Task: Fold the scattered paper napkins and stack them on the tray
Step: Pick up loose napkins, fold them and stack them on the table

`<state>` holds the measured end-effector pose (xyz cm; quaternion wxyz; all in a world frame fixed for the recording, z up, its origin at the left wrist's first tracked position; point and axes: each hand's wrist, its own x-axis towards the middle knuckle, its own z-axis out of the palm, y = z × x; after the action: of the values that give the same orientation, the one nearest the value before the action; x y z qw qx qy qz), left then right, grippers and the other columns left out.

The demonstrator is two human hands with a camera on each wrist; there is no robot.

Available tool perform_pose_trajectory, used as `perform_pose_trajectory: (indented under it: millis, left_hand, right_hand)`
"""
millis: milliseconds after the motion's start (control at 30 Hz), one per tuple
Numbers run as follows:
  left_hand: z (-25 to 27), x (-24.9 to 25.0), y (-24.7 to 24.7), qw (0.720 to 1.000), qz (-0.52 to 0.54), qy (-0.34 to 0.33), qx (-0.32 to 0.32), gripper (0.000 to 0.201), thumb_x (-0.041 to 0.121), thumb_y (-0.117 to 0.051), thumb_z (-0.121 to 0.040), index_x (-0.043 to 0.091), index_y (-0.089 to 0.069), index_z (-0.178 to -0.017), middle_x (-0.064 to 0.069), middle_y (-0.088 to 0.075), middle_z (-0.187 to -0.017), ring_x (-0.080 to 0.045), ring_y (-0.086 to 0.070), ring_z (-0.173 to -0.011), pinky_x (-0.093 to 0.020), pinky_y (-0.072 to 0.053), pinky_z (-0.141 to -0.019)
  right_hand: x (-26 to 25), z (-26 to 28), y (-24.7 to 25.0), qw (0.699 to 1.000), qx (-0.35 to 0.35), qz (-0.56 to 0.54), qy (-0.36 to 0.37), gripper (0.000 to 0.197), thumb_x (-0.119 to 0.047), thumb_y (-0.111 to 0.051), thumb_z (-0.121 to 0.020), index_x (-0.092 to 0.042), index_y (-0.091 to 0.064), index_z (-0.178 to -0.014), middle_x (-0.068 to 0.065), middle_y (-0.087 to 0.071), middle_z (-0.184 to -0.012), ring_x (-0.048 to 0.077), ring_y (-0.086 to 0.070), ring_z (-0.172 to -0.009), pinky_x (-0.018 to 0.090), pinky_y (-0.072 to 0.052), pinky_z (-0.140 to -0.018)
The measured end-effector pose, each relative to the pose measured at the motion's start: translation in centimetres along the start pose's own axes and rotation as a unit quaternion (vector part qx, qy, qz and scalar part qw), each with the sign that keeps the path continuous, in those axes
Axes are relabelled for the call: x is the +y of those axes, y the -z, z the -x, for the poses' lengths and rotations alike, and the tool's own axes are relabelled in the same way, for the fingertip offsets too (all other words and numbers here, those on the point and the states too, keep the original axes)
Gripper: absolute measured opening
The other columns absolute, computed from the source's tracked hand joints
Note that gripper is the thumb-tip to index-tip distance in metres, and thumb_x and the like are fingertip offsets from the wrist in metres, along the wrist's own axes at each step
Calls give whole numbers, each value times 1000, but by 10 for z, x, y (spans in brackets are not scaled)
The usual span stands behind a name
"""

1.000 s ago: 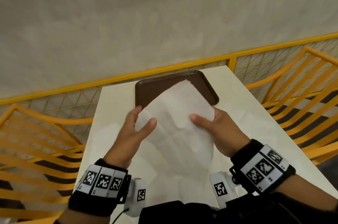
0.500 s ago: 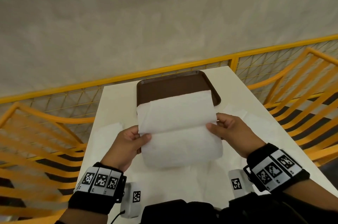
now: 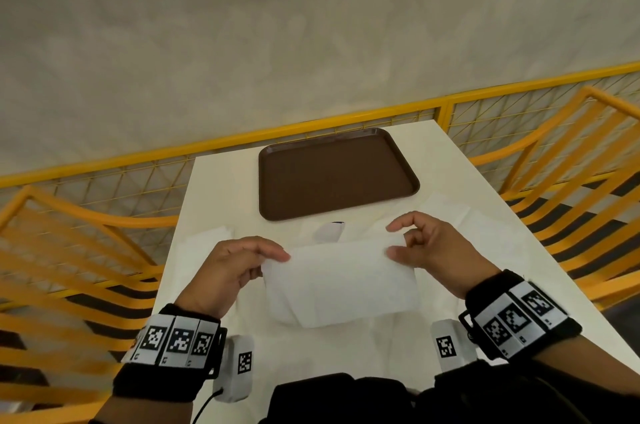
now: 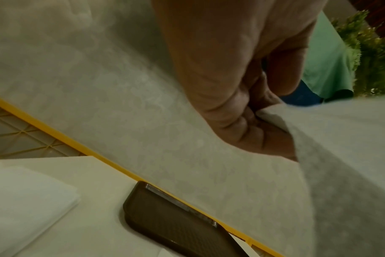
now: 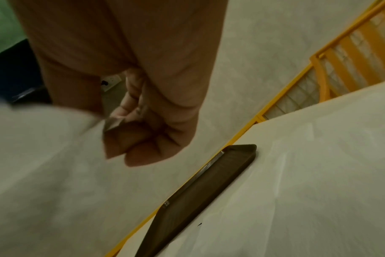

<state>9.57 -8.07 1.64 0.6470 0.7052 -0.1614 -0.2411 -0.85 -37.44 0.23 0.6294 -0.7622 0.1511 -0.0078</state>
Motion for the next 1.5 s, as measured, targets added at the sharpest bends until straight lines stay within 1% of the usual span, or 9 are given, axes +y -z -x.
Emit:
perform_pose_trajectory:
  millis: [133,300,467,600,767,967,1300,1433,1500]
  left_hand:
    - [0,-4,-6,977,-209,-15,36,17,24,-69,-71,30,-69,-87,-1,-70,-91,-12,-64,-75,-25,-47,-70]
    - [3,-16,-28,922,-382,-9,-62,63,47,-72,-75,47,-38,-128,28,-44,-120,4,-50,-107,-15,-40,-88]
    - [1,-37,-34,913,-404,-35,-43,12,35,-53,-93,27,-58,-85,7,-61,-80,-5,-55,-77,-14,-38,-66]
    - [-10,-62,3,938,-323,-3,129,30,38,-47,-94,11,-59,-87,-5,-64,-83,-15,-59,-79,-25,-39,-71]
    - [-26,-90,69,866,-306,207,338,44,28,-34,-101,-9,-51,-117,-30,-55,-122,-42,-50,-116,-41,-35,-98]
    - [-42,-115,116,818,-310,347,340,40,19,-21,-101,2,-41,-131,-23,-45,-135,-35,-44,-126,-38,-36,-104]
    - [-55,-117,116,783,-439,354,260,45,30,-38,-98,-1,-42,-131,-25,-48,-133,-38,-48,-122,-42,-39,-104]
    - [-48,-105,93,733,-484,356,319,74,45,-59,-82,7,-30,-138,-20,-40,-140,-40,-41,-126,-53,-35,-103]
    - [-45,-98,71,717,-561,293,293,64,47,-60,-80,15,-39,-132,-15,-46,-132,-36,-45,-120,-49,-39,-97]
  right_hand:
    - [-1,0,-10,984,38,156,80,25,-19,-77,-77,-35,-66,-91,-8,-48,-62,4,-48,-56,10,-40,-60]
    - [-11,8,-30,926,-35,292,237,9,-24,-69,-84,-31,-69,-90,-11,-69,-81,7,-60,-77,14,-46,-69]
    - [-16,10,-44,893,-52,316,315,10,-25,-59,-87,-26,-67,-92,-15,-68,-85,2,-59,-75,13,-45,-70]
    - [-7,12,-39,913,-23,296,281,14,-22,-64,-88,-29,-68,-99,-19,-66,-82,3,-61,-77,4,-41,-69]
    - [14,17,-26,930,-35,302,206,15,-18,-66,-87,-32,-69,-91,-19,-69,-86,4,-62,-79,10,-46,-71]
    - [37,20,-19,927,-59,340,145,14,-24,-63,-88,-37,-67,-91,-22,-68,-83,2,-63,-79,16,-49,-70]
    - [56,15,-17,925,-76,366,63,11,-30,-60,-89,-36,-66,-95,-19,-66,-80,4,-61,-78,17,-48,-72]
    - [72,16,-18,899,-128,417,18,20,-39,-56,-90,-40,-59,-110,-19,-60,-102,0,-56,-95,14,-42,-85]
    - [84,19,-20,869,-168,465,-14,33,-46,-54,-89,-42,-52,-121,-17,-50,-123,4,-45,-114,21,-36,-101]
